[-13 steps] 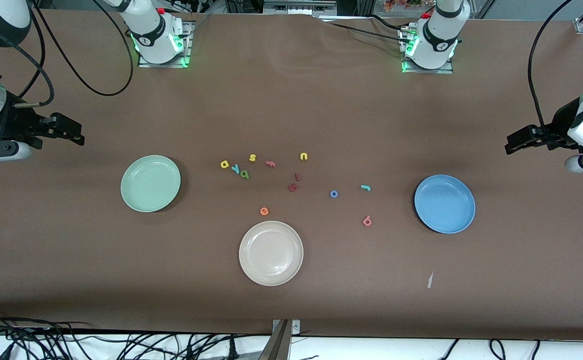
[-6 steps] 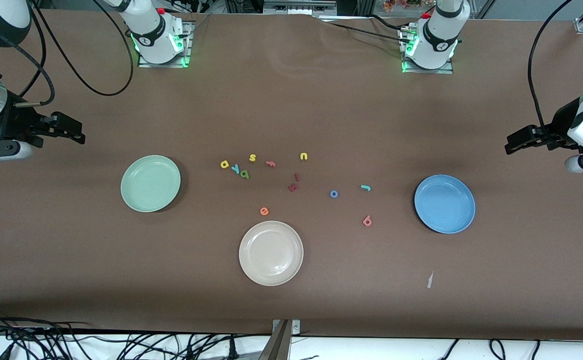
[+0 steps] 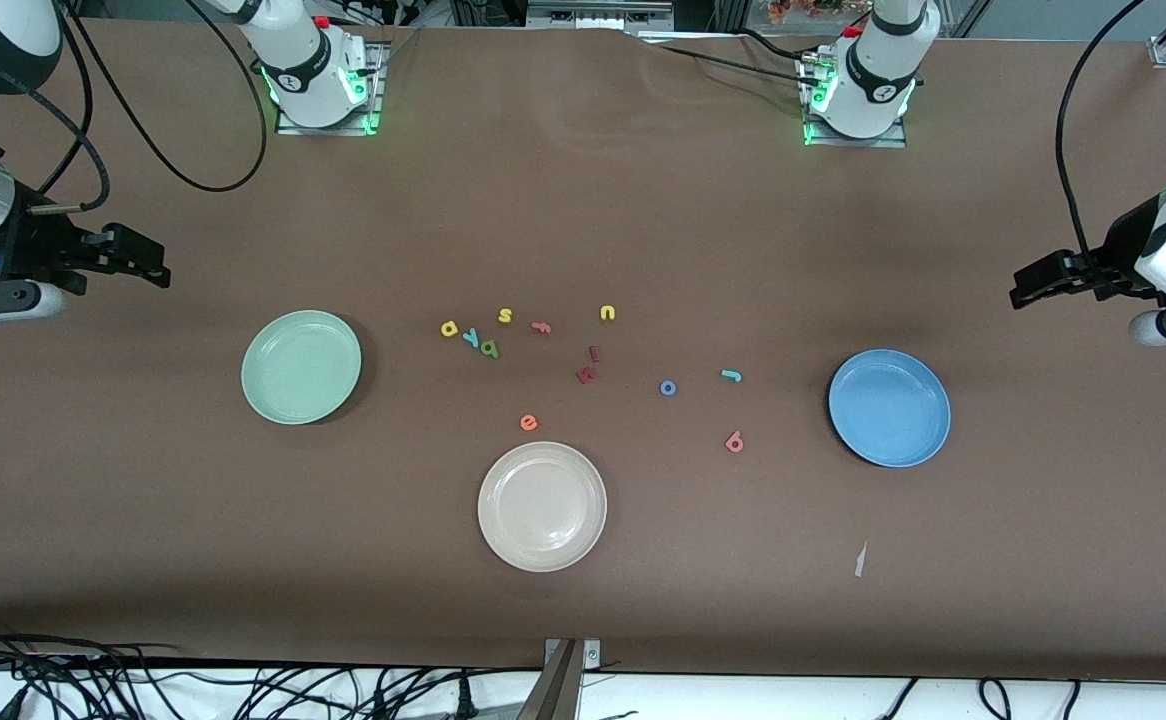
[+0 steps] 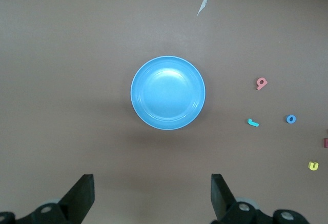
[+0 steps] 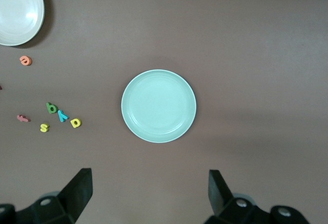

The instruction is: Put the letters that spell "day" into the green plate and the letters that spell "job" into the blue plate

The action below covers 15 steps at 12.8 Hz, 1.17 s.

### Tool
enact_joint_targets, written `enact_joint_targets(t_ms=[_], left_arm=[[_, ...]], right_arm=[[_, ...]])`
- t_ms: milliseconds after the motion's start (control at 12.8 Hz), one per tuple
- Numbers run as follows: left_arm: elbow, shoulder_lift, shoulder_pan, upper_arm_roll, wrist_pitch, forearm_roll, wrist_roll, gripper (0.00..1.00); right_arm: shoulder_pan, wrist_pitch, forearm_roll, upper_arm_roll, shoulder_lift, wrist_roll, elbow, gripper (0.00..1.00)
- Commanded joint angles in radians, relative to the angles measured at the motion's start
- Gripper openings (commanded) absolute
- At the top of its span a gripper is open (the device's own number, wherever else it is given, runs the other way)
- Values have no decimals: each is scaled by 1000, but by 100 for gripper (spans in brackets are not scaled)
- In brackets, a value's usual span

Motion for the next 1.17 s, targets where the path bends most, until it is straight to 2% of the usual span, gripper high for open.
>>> enact_joint_targets(t_ms=[0, 1092], left_arm=[[-3, -7, 10, -5, 14, -22, 23, 100], [0, 2, 12, -4, 28, -22, 23, 100]], right_arm=[[-1, -16, -8, 0, -11, -10, 2, 100], [-1, -16, -10, 0, -9, -9, 0, 100]])
